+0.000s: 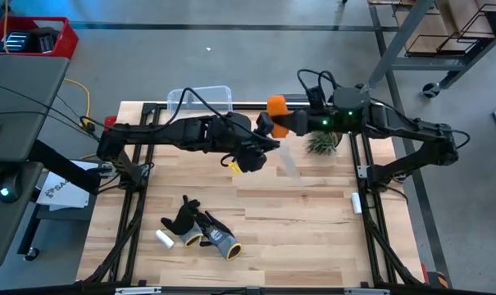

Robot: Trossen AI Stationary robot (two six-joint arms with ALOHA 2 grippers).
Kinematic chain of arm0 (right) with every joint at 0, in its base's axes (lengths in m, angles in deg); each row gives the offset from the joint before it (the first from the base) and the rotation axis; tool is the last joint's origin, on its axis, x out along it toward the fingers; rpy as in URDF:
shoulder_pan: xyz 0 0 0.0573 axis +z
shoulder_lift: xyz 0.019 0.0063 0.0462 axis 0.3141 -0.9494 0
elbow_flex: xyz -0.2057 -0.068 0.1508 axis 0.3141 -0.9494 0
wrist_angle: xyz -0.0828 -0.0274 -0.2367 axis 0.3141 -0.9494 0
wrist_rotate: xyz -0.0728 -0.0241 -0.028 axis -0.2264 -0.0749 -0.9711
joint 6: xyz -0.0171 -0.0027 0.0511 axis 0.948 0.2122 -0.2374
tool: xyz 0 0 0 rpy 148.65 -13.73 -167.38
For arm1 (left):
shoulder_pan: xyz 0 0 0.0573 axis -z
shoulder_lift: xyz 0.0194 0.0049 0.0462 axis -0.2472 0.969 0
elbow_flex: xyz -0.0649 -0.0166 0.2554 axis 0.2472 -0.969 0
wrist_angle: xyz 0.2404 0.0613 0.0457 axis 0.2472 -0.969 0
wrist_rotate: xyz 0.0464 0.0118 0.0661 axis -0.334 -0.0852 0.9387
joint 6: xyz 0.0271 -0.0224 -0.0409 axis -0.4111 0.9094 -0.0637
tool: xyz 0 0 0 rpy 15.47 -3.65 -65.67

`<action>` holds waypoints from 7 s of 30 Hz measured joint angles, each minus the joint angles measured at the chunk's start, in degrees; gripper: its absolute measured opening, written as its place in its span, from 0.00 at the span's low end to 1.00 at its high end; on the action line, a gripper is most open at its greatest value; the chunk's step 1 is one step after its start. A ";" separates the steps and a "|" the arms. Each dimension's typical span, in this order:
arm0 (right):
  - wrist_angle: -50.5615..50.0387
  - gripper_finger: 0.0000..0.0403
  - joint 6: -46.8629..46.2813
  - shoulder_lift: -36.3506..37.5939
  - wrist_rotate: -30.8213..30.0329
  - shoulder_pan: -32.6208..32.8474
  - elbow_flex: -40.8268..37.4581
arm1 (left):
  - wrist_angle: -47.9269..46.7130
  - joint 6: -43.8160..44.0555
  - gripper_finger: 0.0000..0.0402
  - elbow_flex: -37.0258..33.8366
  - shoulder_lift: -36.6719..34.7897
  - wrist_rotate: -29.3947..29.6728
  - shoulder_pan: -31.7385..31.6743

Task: Roll bandage
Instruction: Put the rolled orange bandage into the transparent zip bag

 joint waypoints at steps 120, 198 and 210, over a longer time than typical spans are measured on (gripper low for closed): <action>-37.14 0.55 49.90 0.11 10.22 -0.20 0.18 | 19.87 -1.92 0.00 -0.24 9.29 10.92 1.49; -66.30 0.02 88.02 -5.00 0.13 -1.33 21.42 | 27.58 -13.51 0.00 -0.07 8.44 18.63 2.65; -61.93 0.01 93.14 -9.74 14.90 1.51 21.03 | 26.78 -9.53 0.00 0.00 8.25 12.05 0.85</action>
